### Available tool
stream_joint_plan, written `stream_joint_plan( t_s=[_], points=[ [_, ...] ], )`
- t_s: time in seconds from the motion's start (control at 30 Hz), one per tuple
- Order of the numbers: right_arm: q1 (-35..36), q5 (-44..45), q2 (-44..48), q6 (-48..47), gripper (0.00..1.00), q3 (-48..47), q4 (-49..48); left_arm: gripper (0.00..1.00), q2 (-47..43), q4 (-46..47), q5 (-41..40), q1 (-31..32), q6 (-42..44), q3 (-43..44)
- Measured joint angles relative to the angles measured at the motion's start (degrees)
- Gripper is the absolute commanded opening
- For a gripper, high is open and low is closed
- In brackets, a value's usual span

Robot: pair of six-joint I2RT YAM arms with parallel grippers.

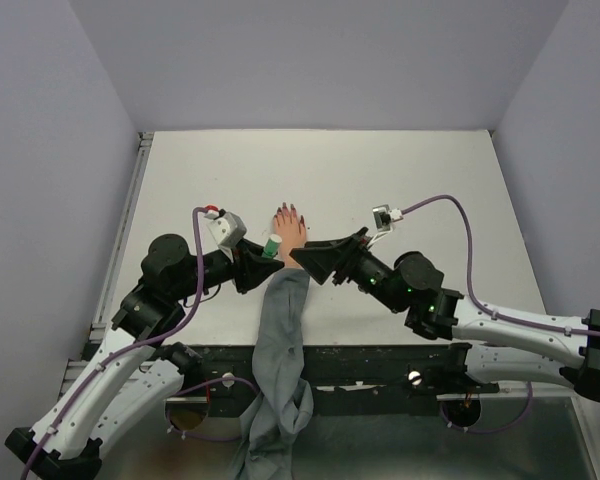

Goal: Paint the nails

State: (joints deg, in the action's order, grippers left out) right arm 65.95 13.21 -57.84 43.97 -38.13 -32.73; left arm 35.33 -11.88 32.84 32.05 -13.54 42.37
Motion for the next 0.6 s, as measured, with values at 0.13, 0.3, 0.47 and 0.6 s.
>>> stream_joint_plan(
  t_s=[0.13,0.3,0.47,0.6],
  points=[
    [0.0,-4.5,2.6,-4.5,0.87,-0.2,-3.8,0.0,0.7,3.0,7.0,-0.5,-2.0,-0.5],
    [0.0,-8.5,0.5,-7.8,0.87,-1.4,-4.9,0.0,1.3,6.2,11.7,-0.9,-4.9,-1.2],
    [0.0,-12.3,-3.1,-9.0,0.86,-2.4,-6.5,0.0,1.6,10.3,14.7,-0.9,-8.2,-2.0],
    [0.0,-14.5,-4.4,-9.1,0.86,-3.1,-8.1,0.0,2.7,11.7,15.8,-0.9,-9.8,-2.0]
  ],
)
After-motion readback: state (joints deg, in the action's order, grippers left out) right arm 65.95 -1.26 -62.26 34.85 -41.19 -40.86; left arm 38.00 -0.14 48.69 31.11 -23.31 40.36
